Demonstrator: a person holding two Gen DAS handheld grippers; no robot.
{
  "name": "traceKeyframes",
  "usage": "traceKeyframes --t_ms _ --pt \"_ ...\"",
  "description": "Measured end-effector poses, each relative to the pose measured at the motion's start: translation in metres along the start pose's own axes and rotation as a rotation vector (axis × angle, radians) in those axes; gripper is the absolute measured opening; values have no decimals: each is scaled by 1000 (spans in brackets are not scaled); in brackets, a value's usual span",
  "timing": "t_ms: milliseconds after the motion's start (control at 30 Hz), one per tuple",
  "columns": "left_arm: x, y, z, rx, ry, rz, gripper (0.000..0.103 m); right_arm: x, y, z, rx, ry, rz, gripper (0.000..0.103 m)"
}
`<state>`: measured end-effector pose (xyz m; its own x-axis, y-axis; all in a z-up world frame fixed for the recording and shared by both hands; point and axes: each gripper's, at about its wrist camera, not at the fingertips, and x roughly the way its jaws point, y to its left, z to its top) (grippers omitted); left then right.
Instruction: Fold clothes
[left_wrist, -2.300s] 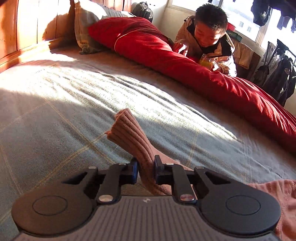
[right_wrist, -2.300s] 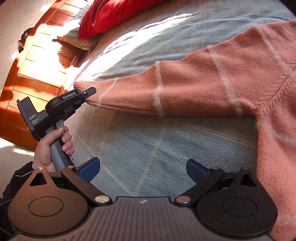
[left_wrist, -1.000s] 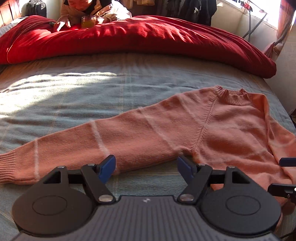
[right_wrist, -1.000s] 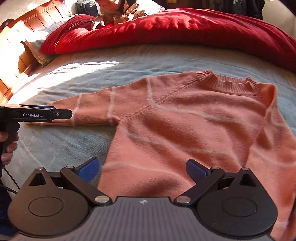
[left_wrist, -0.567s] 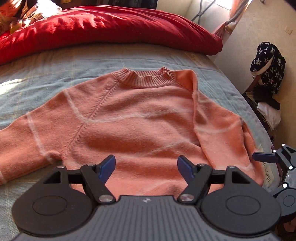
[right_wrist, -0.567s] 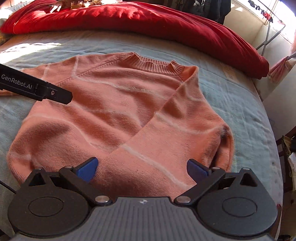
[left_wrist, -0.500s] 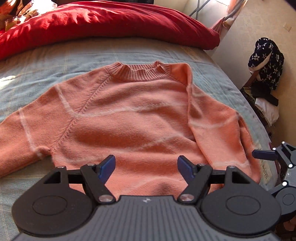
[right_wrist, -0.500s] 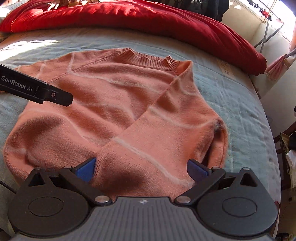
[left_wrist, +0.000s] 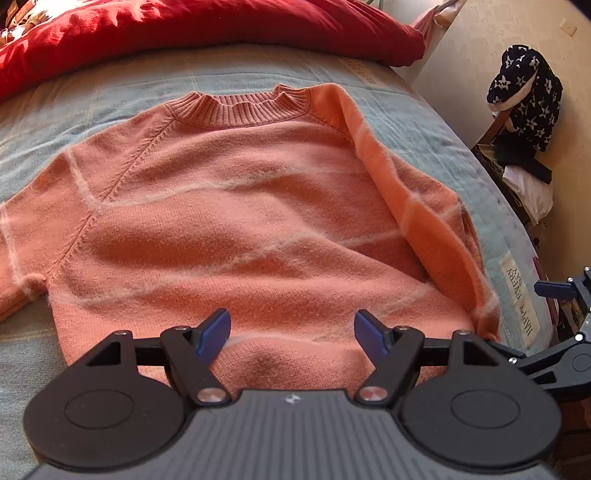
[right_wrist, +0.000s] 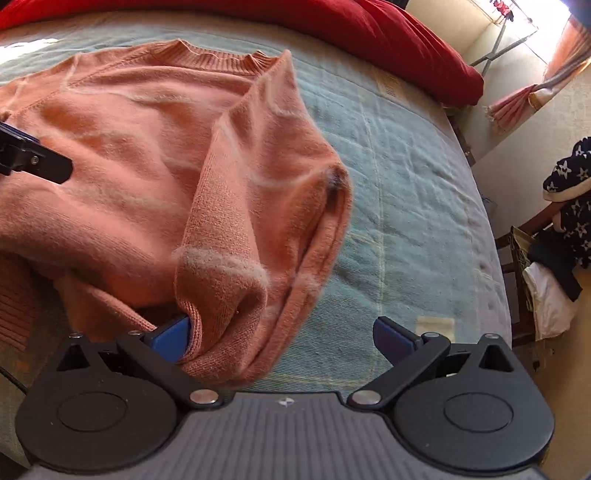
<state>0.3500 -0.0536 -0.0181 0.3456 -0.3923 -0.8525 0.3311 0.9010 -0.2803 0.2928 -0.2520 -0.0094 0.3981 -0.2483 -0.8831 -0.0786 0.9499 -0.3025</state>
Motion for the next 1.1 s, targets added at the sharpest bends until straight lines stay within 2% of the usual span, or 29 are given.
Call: traceKeyframes --t_ms 433,567,700,867,1100 --pt "11 -9 4 -1 10 -29 74 22 -12 7 131 79 50 103" --pt "14 -9 4 8 15 -21 74 30 -12 -2 72 94 -17 103" --pt "17 -5 3 -12 24 -13 74 32 -29 -3 41 93 -78 103" --pt "22 -4 6 -24 27 -16 74 39 -55 2 2 65 -239 103" --pt "31 -10 12 -21 32 -14 74 64 -92 13 -13 67 -283 103"
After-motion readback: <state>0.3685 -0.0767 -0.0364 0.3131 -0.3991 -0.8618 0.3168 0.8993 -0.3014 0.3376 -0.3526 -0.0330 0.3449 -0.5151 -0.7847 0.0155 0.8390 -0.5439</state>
